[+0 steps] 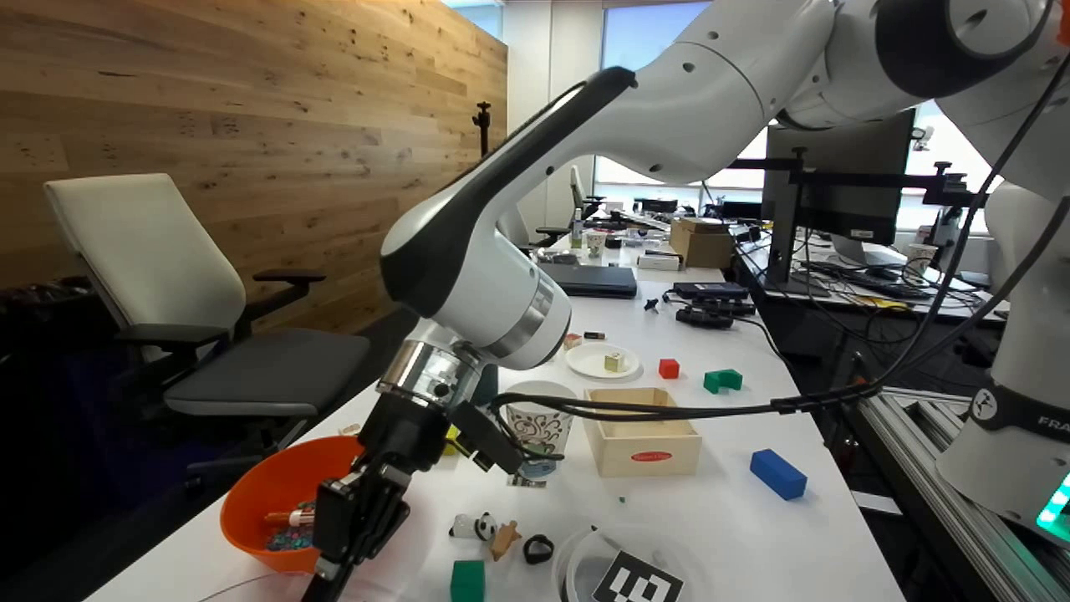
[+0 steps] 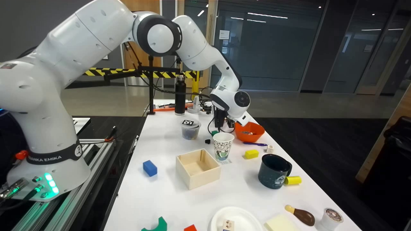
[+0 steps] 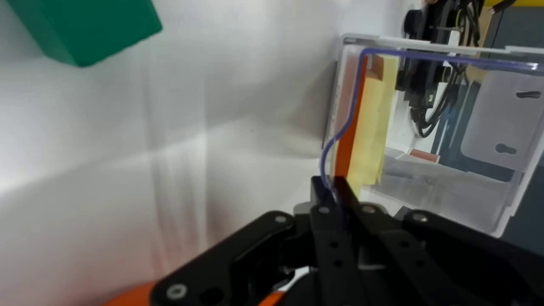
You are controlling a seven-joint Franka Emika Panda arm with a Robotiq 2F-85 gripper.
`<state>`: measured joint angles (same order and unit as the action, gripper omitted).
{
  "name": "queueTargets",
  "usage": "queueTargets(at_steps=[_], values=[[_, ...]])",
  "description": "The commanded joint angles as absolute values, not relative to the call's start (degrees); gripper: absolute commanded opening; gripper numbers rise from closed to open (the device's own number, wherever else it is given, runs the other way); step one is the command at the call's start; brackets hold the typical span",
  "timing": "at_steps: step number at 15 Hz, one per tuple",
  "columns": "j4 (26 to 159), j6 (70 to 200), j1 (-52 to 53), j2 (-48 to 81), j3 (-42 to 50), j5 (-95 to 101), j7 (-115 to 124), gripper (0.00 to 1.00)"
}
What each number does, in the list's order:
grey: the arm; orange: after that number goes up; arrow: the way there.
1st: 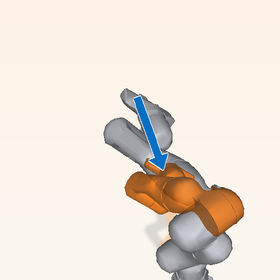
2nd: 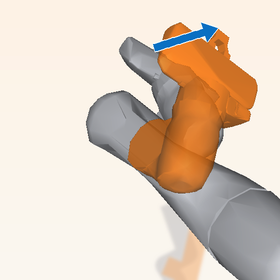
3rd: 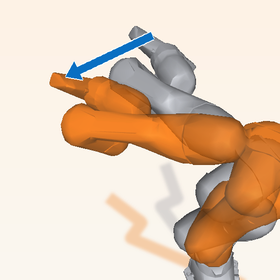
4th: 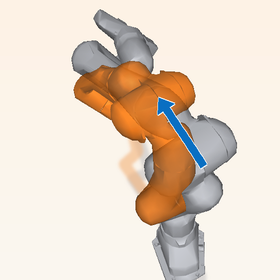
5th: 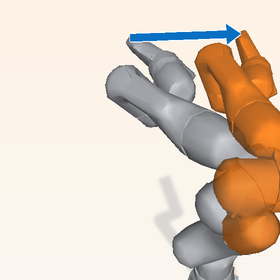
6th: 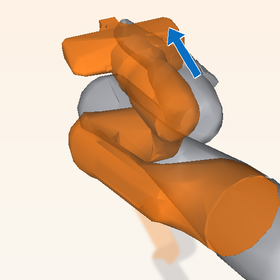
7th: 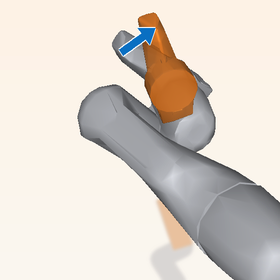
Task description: Close the lid on the white container on the left.
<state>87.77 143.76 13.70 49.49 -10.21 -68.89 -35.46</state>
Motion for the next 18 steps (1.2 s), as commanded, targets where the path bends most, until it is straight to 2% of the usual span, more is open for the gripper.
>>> queueTargets(at_steps=[1,18], values=[[90.16,144.74,13.89,45.69,-9.99,-62.69,-32.01,0.01],[97.93,144.8,13.35,35.55,-11.1,-31.23,-12.95,0.01]])
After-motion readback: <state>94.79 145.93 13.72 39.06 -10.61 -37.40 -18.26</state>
